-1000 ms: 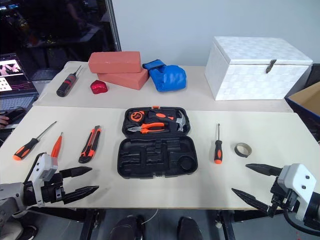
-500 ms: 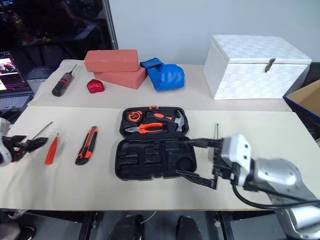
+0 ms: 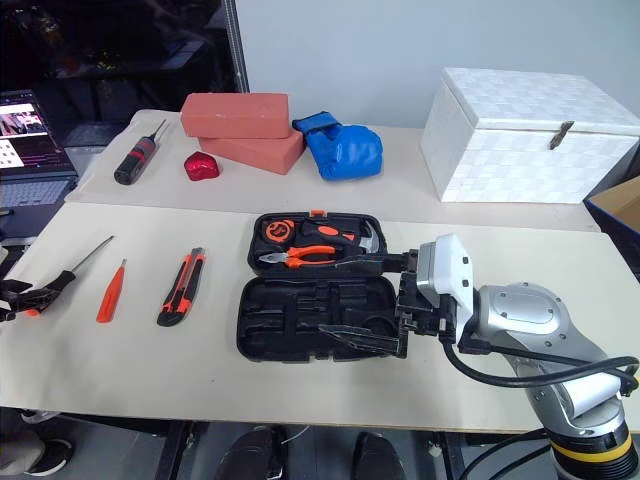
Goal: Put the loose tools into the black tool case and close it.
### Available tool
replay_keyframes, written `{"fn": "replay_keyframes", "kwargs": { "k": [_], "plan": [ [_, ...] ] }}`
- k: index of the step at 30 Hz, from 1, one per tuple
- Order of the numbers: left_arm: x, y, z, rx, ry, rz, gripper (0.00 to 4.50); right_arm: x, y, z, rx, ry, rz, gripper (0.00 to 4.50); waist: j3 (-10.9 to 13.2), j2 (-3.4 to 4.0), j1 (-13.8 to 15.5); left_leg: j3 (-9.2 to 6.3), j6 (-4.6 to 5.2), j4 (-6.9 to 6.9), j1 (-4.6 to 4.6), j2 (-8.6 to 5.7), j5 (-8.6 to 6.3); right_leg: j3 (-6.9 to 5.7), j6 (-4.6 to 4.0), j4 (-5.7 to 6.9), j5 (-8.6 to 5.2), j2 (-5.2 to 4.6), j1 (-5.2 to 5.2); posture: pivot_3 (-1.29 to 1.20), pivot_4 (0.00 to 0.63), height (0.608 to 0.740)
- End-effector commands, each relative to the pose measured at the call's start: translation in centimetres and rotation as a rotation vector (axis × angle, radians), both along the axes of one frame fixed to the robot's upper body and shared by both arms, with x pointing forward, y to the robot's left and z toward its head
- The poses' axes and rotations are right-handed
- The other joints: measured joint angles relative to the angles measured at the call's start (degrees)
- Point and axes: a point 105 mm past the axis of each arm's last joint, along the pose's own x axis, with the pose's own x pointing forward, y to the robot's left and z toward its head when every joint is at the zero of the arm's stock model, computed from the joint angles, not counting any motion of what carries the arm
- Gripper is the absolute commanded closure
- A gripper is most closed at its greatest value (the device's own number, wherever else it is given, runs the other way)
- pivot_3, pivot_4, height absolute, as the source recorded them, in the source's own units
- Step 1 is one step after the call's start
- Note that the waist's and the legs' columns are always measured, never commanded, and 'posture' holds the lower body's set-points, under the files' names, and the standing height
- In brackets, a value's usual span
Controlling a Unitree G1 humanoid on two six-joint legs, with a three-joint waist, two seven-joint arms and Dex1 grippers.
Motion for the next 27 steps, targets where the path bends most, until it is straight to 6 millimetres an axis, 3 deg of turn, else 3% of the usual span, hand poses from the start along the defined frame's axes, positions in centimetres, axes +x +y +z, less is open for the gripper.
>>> {"fn": "replay_keyframes", "kwargs": {
  "k": [1, 2, 5, 8, 10, 13, 15, 18, 22, 27],
  "plan": [
    [-0.1, -0.3, 0.3, -0.038, -0.032, -0.045, 3.15, -0.1, -0.1, 0.4, 0.004, -0.019, -0.003, 0.0, 0.0, 0.0, -0.03, 0.0, 0.0, 0.01, 0.01, 0.0, 0.0, 0.0, 0.0, 0.01, 0.0, 0.0, 0.01, 0.0, 0.15, 0.74],
    [0.0, -0.5, 1.0, -0.069, -0.066, -0.063, 3.59, -0.1, -0.2, 0.3, 0.006, -0.017, -0.011, 0.0, 0.0, 0.0, -0.03, -0.01, 0.0, 0.03, 0.01, 0.02, 0.0, 0.0, 0.0, 0.03, 0.0, 0.0, 0.01, 0.0, 0.15, 0.74],
    [-0.1, -2.3, 3.8, -0.168, -0.152, -0.216, 3.66, 0.0, -0.8, 0.1, 0.013, -0.01, -0.041, 0.0, 0.01, -0.15, -0.03, -0.05, -0.01, 0.14, 0.0, 0.05, 0.0, -0.04, -0.02, 0.14, -0.02, 0.0, -0.01, 0.0, 0.15, 0.74],
    [-0.3, -4.5, 5.0, -0.188, -0.135, -0.375, 3.66, -0.2, -1.3, -0.2, 0.014, -0.006, -0.071, 0.0, -0.03, -0.28, 0.06, -0.16, -0.15, 0.3, -0.06, 0.09, -0.08, -0.18, -0.06, 0.24, -0.08, 0.0, -0.01, 0.0, 0.15, 0.74],
    [-0.2, -9.1, 5.7, -0.176, -0.083, -0.598, 3.66, -0.4, -2.2, -0.5, 0.017, 0.004, -0.12, 0.0, -0.04, -0.29, 0.12, -0.2, -0.22, 0.39, -0.09, 0.13, -0.13, -0.24, -0.08, 0.23, -0.09, -0.01, -0.1, 0.0, 0.15, 0.74],
    [0.3, -18.7, 5.0, -0.077, -0.031, -0.93, 3.66, -1.0, -4.4, -1.6, -0.035, 0.023, -0.221, 0.0, -0.02, -0.23, 0.97, -0.35, -0.23, 0.46, -0.18, 0.11, -0.14, -0.25, -0.1, 0.38, -0.19, -0.15, 0.09, 0.0, 0.15, 0.74],
    [0.5, -22.9, 4.6, -0.042, -0.045, -1.043, 3.66, -1.4, -5.7, -2.0, -0.064, 0.03, -0.27, 0.0, -0.01, -0.14, 1.55, -0.42, -0.32, 0.81, 0.01, 0.14, -0.35, -0.35, -0.16, 0.47, -0.5, -0.18, 0.35, 0.0, 0.15, 0.74],
    [1.7, -26.9, 3.1, 0.043, -0.05, -1.141, 3.66, -2.1, -7.8, -2.2, -0.101, 0.034, -0.354, 0.0, -0.02, -0.14, 1.53, -0.41, -0.31, 0.9, 0.02, 0.0, -0.31, -0.35, -0.04, 0.55, -0.53, -0.14, 0.68, 0.0, 0.15, 0.74],
    [4.2, -32.1, 3.0, 0.057, -0.068, -1.195, 3.66, -3.4, -10.8, -2.6, -0.165, 0.061, -0.452, 0.0, -0.01, -0.11, 1.71, -0.51, -0.11, 0.92, 0.44, -0.01, -0.08, -0.29, 0.16, 0.69, -0.6, 0.0, 0.94, 0.0, 0.15, 0.74],
    [5.9, -34.5, 2.7, 0.165, -0.03, -1.242, 3.66, -3.9, -12.1, -2.1, -0.18, 0.049, -0.497, 0.0, -0.04, -0.06, 1.28, -0.79, -0.22, 0.97, 0.66, -0.08, -0.12, -0.28, 0.19, 0.55, -0.58, 0.04, 1.32, 0.0, 0.15, 0.74]
  ]
}}
